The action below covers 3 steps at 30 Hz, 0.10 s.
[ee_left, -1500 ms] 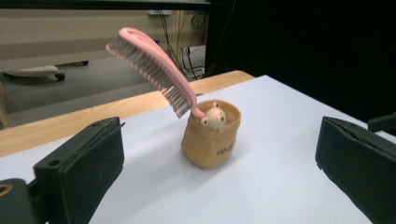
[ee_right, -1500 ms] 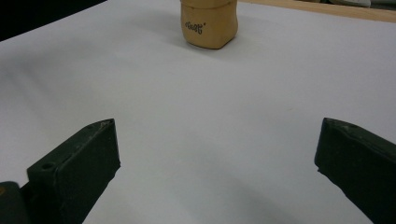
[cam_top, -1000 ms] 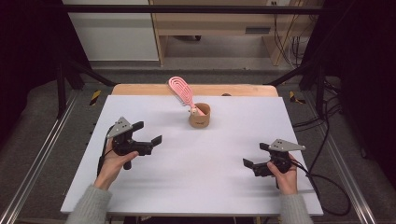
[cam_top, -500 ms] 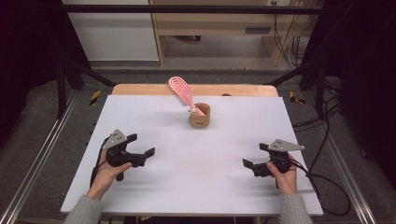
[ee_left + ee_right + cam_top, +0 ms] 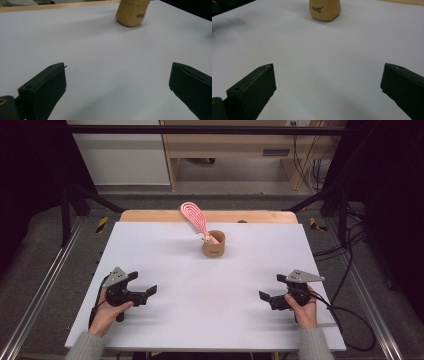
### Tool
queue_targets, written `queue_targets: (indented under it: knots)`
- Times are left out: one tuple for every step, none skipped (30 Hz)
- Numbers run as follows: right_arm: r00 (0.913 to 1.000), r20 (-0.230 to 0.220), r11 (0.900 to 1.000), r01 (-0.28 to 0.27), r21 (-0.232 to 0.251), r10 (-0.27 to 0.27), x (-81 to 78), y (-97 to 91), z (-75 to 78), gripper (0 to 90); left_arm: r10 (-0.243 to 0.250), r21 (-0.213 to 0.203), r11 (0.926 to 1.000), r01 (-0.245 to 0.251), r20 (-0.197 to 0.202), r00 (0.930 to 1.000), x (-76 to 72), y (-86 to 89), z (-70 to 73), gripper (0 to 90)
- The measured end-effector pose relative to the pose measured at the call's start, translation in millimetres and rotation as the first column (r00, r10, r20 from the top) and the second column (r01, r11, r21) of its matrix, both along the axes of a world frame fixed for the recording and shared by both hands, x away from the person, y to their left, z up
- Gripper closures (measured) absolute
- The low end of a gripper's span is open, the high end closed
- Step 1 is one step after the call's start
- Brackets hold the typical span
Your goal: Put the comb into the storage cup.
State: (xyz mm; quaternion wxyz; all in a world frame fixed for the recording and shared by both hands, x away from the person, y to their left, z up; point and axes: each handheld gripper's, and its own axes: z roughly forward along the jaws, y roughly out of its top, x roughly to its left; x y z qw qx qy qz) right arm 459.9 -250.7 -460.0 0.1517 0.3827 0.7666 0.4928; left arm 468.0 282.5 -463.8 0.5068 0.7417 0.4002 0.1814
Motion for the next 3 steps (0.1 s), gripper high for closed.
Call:
queue_targets:
  knots:
    - [1.0, 0.001, 1.0, -0.004, -0.006, 0.004, 0.1, 0.2, -0.5, 0.3, 0.001, 0.003, 1.0, -0.001, 0.003, 1.0, -0.3, 0.5, 0.2, 1.1]
    - [1.0, -0.002, 1.0, -0.003, -0.007, 0.003, -0.2, 0.6, -0.7, 0.3, 0.002, 0.001, 1.0, -0.002, 0.005, 1.0, -0.6, 0.8, 0.4, 1.0]
    - [1.0, -0.002, 1.0, -0.003, -0.007, 0.003, -0.3, 0.8, -0.9, 0.3, 0.003, -0.002, 1.0, -0.003, 0.004, 1.0, -0.9, 0.8, 0.3, 1.1]
